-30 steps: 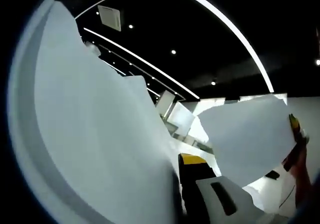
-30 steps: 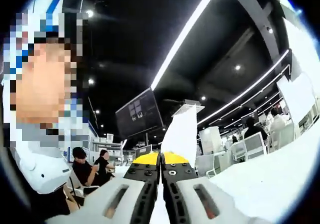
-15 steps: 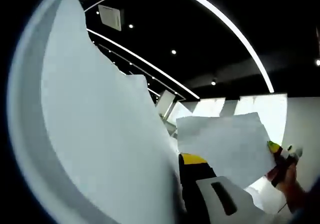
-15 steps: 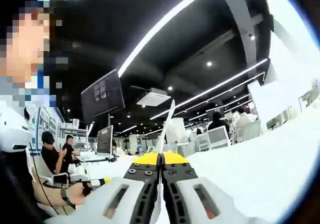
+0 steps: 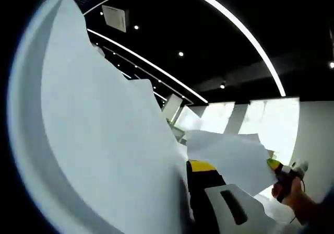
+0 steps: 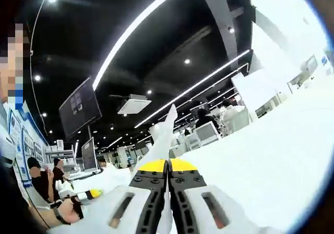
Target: Organize the stack of printing papers by aligning and flattening the scattered papers on the table
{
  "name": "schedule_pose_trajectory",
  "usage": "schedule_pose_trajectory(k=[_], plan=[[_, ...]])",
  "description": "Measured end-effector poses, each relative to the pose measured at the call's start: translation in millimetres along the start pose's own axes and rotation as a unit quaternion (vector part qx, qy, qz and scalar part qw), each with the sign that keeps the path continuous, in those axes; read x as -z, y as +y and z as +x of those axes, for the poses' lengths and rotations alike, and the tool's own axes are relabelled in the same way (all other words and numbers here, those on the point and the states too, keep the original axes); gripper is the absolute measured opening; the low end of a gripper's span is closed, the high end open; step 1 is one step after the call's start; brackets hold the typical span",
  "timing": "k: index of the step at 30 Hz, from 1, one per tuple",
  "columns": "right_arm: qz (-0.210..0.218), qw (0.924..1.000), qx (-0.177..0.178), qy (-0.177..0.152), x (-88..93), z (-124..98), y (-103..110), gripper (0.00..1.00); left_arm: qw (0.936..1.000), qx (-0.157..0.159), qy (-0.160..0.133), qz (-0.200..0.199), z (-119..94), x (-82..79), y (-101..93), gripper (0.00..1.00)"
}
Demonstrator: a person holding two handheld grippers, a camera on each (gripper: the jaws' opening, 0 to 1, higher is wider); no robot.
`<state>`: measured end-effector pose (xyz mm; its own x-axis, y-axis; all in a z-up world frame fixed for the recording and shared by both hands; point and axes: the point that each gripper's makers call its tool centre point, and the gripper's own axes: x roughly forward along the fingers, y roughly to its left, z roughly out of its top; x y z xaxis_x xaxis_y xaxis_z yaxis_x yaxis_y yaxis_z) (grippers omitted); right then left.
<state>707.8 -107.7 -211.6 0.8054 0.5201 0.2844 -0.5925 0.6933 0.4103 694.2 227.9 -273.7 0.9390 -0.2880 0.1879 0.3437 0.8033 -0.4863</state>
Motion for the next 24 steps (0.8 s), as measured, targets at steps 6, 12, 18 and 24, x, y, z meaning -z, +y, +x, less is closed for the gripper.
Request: schedule_pose_trajectory(k=[6,12,18,24], plan=[[0.085,0.9961,0.005,-0.022,5.3,2,-10,0.0,1.0,0.001,0.0,-0.001,0,0.1,-0.5,0.16],[0.163,0.9857,0.008,-0.04,10.4,8,-16,0.0,1.0,0.001,0.0,-0.001,0,0.4,-1.1,0.16],[0.174,0.984,0.008,-0.036,19.6,13,-11,0.0,1.0,0.002,0.001,-0.002,1,0.7,-1.4,0.16],[0.171,0.9848,0.003,-0.03,26.3,17,-2,0.0,1.0,0.002,0.002,-0.001,1,1.0,-2.4,0.16]])
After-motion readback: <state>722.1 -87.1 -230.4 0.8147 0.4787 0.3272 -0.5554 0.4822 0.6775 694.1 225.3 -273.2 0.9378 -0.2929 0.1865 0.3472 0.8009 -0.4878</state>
